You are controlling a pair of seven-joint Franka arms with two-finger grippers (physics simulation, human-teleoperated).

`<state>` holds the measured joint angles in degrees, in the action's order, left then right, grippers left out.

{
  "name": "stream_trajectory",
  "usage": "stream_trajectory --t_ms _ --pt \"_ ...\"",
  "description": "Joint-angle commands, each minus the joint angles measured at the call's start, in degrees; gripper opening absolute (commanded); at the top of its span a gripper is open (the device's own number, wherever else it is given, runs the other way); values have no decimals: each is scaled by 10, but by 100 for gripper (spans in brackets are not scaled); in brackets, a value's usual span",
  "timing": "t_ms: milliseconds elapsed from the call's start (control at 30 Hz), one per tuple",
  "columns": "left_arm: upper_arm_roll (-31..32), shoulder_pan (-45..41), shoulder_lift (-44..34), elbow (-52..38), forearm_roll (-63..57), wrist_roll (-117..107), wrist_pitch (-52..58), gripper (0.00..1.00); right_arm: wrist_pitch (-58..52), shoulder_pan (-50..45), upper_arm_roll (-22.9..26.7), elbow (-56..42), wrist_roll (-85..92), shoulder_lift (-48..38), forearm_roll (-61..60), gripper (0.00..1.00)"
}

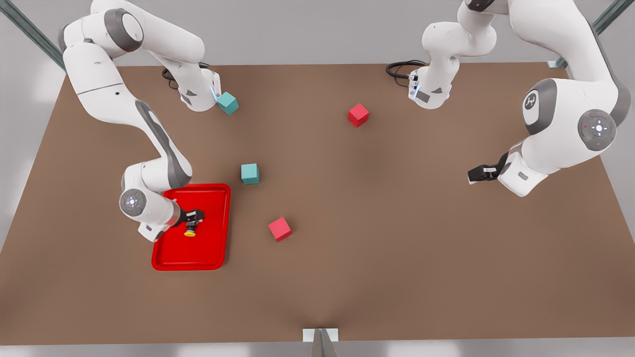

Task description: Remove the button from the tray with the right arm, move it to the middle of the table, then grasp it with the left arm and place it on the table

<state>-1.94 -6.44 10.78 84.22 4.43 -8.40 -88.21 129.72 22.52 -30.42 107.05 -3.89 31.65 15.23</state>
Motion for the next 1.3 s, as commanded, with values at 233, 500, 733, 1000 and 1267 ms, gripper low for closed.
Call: stream_trajectory --t_ms 233,500,733,1000,1267 --pt "1 -1 -1 0 0 -5 2 100 84 -8 8 1 22 13 22 100" --pt "2 -1 -1 1 0 -6 3 100 83 -13 43 22 18 14 74 100" --pt "3 -1 0 0 0 -5 3 100 91 -13 48 50 4 15 88 100" --pt "3 0 -1 0 0 -5 3 100 107 -7 45 61 -127 20 88 100" --pt "3 1 -1 0 0 -1 3 100 107 -11 45 68 -129 25 88 100"
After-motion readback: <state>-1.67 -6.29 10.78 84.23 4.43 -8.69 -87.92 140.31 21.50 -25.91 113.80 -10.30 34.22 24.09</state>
